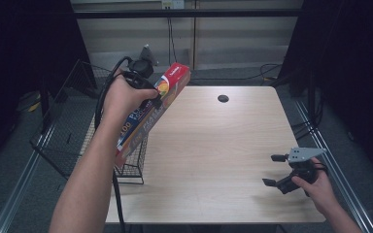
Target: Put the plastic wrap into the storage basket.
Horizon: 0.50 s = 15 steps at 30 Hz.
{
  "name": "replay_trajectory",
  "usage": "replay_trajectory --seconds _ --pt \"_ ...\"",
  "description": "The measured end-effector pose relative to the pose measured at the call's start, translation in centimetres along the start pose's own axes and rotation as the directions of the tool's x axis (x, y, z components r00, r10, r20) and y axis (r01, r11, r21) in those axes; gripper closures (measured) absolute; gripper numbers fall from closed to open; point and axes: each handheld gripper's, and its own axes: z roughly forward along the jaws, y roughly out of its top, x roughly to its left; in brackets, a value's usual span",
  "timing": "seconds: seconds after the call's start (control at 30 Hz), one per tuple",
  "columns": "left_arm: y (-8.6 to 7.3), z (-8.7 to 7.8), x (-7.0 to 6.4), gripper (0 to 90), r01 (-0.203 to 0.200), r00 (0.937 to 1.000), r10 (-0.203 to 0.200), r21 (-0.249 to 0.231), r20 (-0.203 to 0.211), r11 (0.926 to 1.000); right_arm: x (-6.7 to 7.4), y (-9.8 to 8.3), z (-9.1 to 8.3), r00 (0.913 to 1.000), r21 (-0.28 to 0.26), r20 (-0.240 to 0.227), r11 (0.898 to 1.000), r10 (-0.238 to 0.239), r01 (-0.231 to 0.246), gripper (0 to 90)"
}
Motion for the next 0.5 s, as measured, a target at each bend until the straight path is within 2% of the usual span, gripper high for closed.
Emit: replay_trajectory --seconds 0.23,0.3,0.47,0.5 --pt "-0.5 -0.4 1.1 45.3 0.027 0.9993 -0.027 -0.002 -0.026 0.9996 0.0 0.0 0.0 1.0000 -0.002 -0.002 1.000 0.004 -0.004 1.7" --pt "-0.7 -0.8 1.7 45.3 0.050 0.9984 -0.050 -0.004 -0.028 0.9988 0.0 0.0 0.0 1.0000 0.000 0.001 1.000 0.002 -0.002 1.7" --pt "-0.9 -1.2 2.3 45.2 0.072 0.9965 -0.072 -0.010 -0.043 0.9974 0.1 0.0 0.1 1.0000 0.000 -0.004 1.000 0.004 -0.004 1.8" --pt "-1.0 -1.3 2.5 45.1 0.091 0.9947 -0.092 -0.013 -0.046 0.9957 0.1 0.0 0.1 1.0000 0.000 -0.002 1.000 0.004 -0.004 1.8"
